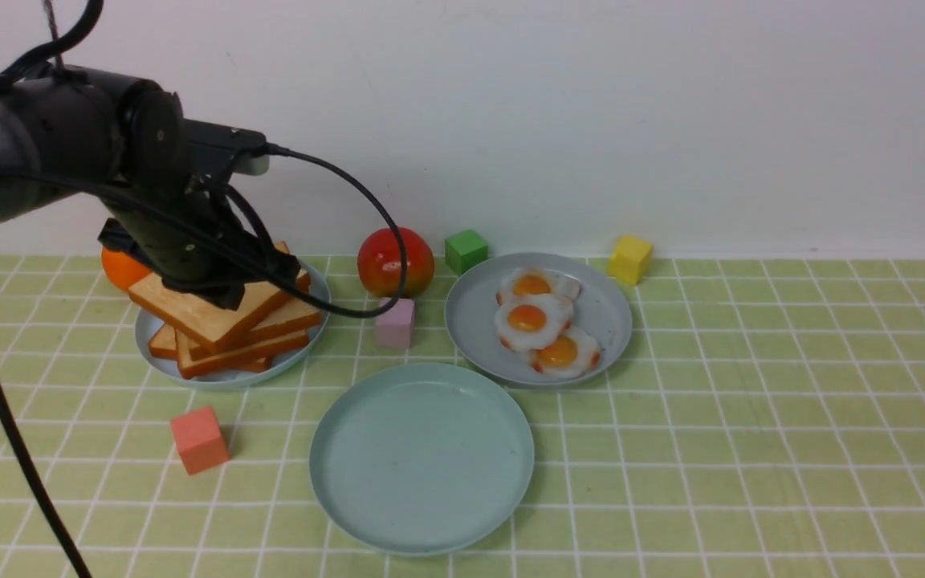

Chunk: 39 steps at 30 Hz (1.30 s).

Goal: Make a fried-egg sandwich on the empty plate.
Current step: Use the left arm to grab a slice of bread, then use the left arm to put a slice of bread into the empty plate in the middle

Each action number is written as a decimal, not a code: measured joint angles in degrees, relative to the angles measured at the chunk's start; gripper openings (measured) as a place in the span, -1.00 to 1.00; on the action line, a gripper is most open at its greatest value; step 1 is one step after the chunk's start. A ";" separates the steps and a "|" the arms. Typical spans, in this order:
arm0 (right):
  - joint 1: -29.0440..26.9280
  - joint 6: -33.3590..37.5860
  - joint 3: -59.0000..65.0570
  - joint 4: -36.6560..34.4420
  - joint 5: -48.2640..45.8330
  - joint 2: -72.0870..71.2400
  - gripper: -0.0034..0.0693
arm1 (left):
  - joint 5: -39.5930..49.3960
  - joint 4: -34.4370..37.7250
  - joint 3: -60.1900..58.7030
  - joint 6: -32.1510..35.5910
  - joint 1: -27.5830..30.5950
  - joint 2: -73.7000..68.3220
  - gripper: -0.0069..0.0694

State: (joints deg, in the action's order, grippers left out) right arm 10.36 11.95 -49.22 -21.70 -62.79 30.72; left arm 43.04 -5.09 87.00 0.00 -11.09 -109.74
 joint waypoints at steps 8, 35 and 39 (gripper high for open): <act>0.00 0.21 -0.06 0.30 0.15 0.00 -0.89 | -6.95 -0.83 1.14 11.11 0.12 -3.35 0.09; 0.00 0.36 0.50 0.11 0.43 0.00 -0.85 | -3.01 -1.75 1.35 11.86 -0.94 -0.09 -0.73; 0.00 1.54 0.50 0.11 0.43 0.00 -0.84 | -2.19 1.42 -1.15 11.60 -6.23 7.07 -0.73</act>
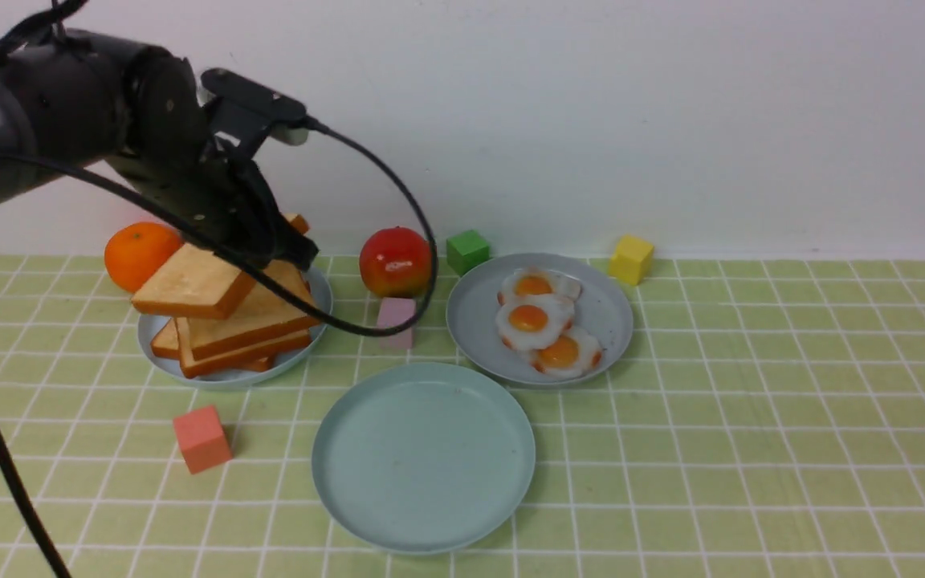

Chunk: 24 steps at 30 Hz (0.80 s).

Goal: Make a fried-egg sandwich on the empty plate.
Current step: Use the left arm to put a slice of bread into the empty plate in the middle

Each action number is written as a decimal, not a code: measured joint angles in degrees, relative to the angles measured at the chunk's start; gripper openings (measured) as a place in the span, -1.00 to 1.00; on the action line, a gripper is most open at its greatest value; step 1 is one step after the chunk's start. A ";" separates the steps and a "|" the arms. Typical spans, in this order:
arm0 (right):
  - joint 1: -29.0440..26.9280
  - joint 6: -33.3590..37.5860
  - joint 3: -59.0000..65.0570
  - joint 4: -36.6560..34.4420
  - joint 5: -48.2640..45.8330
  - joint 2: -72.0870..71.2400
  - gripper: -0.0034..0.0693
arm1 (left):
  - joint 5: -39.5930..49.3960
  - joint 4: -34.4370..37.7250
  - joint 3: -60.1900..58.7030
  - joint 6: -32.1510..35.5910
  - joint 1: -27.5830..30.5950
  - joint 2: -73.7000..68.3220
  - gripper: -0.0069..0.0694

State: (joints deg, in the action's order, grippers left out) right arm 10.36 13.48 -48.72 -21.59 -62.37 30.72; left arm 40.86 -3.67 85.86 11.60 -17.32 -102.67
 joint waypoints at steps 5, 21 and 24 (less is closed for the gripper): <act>0.00 0.31 0.00 0.11 0.00 0.00 -0.82 | -0.18 1.87 -7.37 -1.08 -11.55 3.87 -0.73; 0.00 0.37 0.00 0.11 -2.18 0.00 -0.79 | -8.76 -3.58 -13.89 -1.49 -20.55 -3.39 -0.72; 0.00 0.37 0.00 0.11 -2.56 0.00 -0.77 | -8.88 -3.29 -13.89 -1.49 -20.55 -3.53 -0.60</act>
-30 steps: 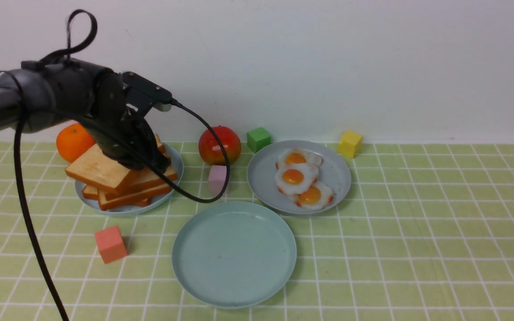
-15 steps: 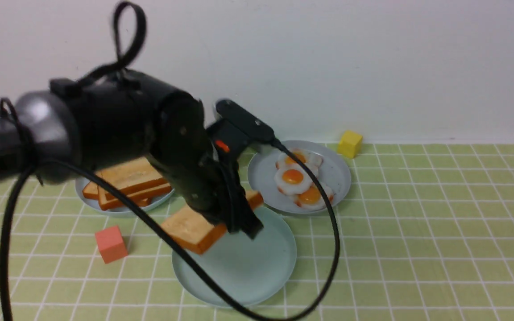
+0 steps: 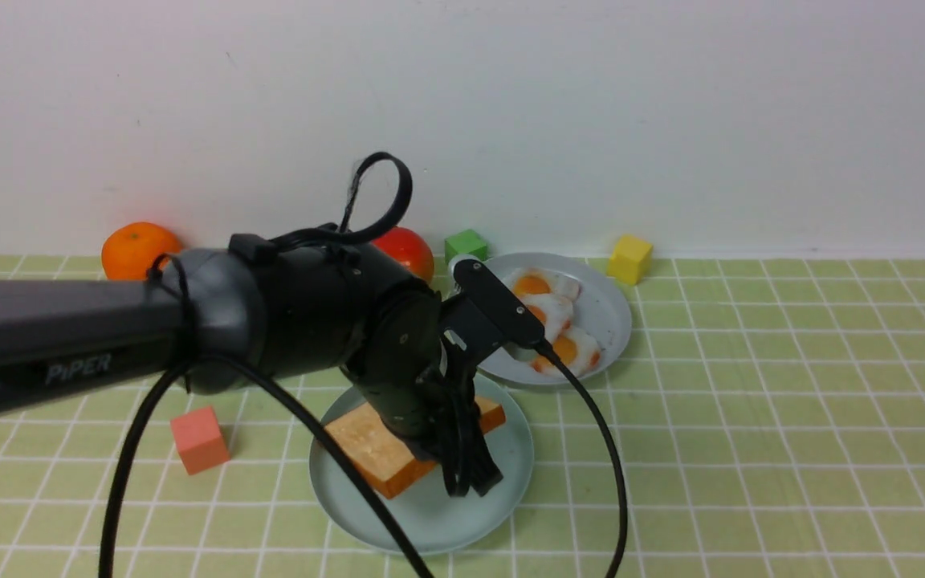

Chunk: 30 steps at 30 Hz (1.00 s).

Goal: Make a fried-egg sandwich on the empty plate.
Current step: Use the left arm to put a slice of bread into the empty plate in the middle, then use the right arm to grab a fried egg

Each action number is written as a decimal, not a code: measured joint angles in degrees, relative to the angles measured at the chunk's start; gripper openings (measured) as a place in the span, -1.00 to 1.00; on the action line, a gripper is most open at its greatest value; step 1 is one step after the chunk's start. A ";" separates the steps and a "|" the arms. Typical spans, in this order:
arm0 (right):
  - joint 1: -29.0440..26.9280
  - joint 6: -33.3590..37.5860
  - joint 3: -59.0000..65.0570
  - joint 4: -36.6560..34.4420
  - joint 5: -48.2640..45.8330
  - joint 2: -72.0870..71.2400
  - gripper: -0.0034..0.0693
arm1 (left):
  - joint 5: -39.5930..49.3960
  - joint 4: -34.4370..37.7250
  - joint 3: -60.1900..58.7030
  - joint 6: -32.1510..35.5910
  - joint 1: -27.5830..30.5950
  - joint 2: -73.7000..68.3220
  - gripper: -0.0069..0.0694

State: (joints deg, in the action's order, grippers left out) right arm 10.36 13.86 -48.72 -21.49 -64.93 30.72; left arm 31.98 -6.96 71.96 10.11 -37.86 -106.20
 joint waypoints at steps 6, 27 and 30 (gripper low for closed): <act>0.00 0.00 0.00 2.16 0.00 0.25 -0.68 | 0.29 1.08 0.00 -0.79 0.00 0.24 -0.01; 0.37 11.52 -7.99 -15.73 19.03 40.84 -0.43 | 14.45 3.08 -9.85 -18.29 -4.48 53.20 -0.85; 3.08 12.51 -13.88 -17.19 18.47 48.91 -0.56 | 6.59 3.13 -22.98 -22.87 -4.48 65.85 -0.85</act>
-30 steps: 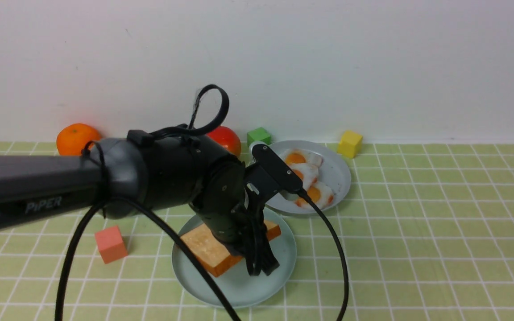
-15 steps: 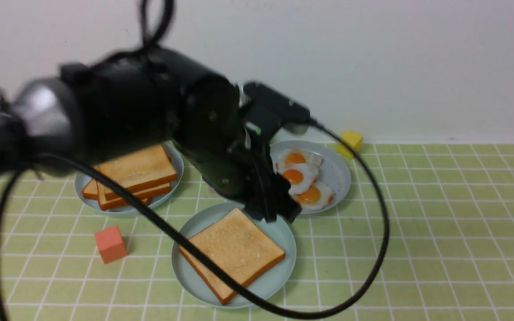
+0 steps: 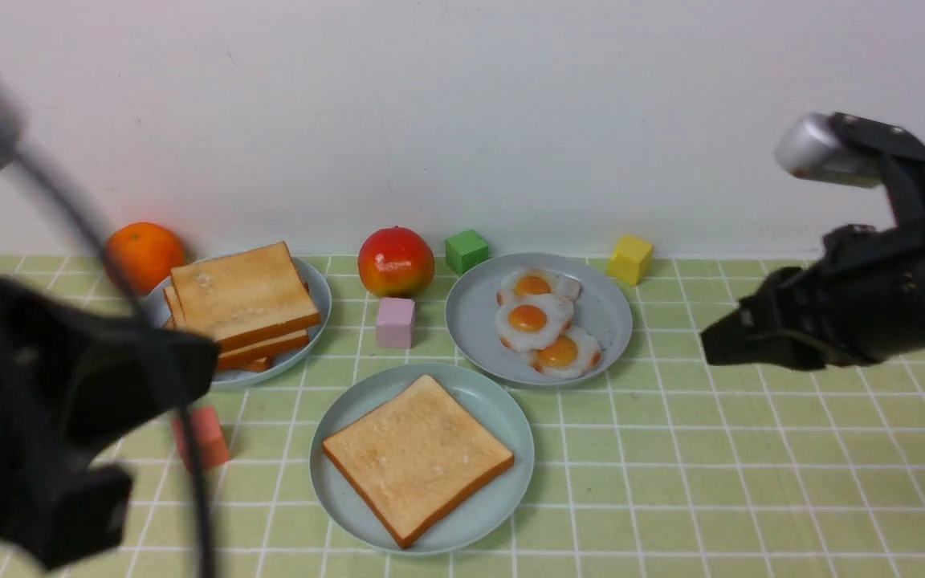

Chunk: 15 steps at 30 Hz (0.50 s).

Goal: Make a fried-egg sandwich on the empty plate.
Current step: Use the right arm to grab a fried egg

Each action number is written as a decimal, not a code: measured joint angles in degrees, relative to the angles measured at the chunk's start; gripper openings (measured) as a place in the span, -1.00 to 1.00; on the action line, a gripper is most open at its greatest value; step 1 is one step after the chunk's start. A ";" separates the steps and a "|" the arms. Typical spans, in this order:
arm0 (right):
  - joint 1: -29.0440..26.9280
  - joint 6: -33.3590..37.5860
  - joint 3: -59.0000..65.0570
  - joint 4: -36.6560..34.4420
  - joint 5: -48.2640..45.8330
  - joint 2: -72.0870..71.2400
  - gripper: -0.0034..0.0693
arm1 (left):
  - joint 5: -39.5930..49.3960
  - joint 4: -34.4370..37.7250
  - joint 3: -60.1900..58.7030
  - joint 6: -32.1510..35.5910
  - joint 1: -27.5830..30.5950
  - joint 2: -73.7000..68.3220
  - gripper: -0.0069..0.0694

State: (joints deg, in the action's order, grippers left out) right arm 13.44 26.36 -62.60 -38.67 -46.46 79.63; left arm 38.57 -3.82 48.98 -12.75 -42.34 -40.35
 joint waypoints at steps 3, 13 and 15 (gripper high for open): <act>3.32 -0.73 -5.27 -0.16 0.05 7.09 -0.61 | -9.31 0.00 -12.01 -3.61 0.00 9.83 -0.85; 2.47 -10.43 -25.09 0.36 -2.16 29.71 -0.33 | -24.19 -0.37 -23.77 -5.47 0.00 16.85 -0.85; 1.69 -13.23 -29.52 1.95 -1.89 34.14 -0.17 | -26.19 -0.51 -23.83 -5.47 0.00 16.87 -0.85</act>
State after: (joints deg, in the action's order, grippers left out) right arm 15.13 13.14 -92.12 -36.72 -48.35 113.77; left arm 12.38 -4.33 25.15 -18.22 -42.34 -23.48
